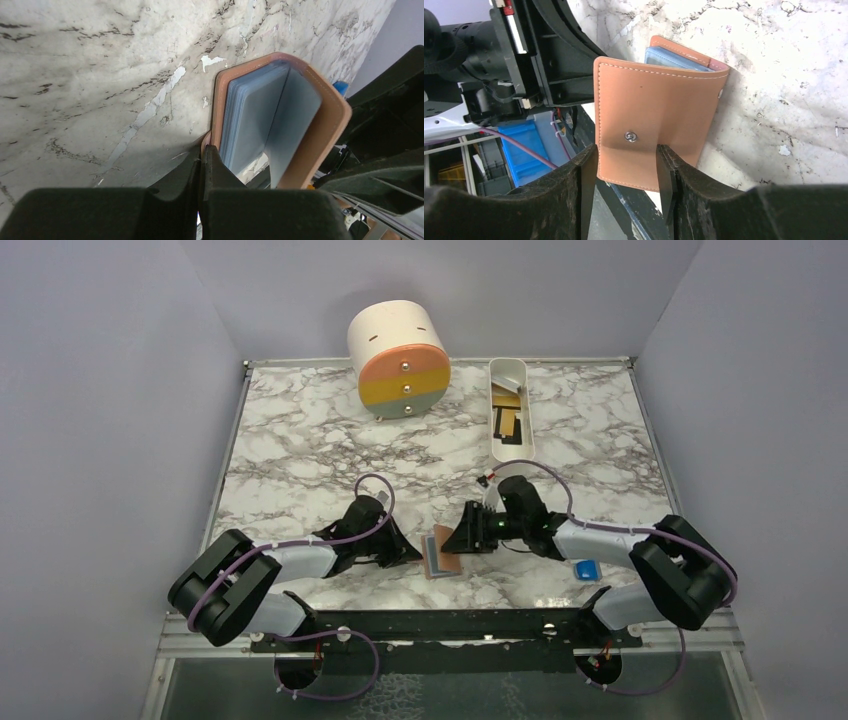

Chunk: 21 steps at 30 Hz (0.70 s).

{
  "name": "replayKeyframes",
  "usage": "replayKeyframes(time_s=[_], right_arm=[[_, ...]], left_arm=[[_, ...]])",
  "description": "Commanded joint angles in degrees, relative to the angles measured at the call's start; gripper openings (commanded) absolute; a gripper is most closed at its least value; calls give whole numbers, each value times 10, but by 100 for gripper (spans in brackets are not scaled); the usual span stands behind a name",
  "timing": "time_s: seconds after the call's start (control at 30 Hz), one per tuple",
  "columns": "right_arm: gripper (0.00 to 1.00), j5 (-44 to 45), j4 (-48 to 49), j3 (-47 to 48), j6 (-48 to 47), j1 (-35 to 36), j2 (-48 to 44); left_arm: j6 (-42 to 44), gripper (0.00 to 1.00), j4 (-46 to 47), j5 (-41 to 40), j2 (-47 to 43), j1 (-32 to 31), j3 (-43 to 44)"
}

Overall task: Put the credit cards into the card holder
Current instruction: Close the card holder at the center of the board.

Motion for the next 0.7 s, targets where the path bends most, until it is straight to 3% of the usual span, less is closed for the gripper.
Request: replayKeyframes(time_s=[0.0,0.1,0.33,0.5,0.67], right_arm=[[48,-19,42,5,3,3,22],[47,0,28,9,-7,7,24],[31,78,-73,50,-51,27,33],[29,156,-164,105,-85,61,55],[27,221,-233,146,-110,90,92]], left_arm=[[1,0,-5,-16,4,-6,6],[1,0,-4,-16,6,-7,6],[2,0,0,-12,7,-8,10],[1,0,0,-7,2,-9,13],[0,7,-1,3,-5,-9,19]])
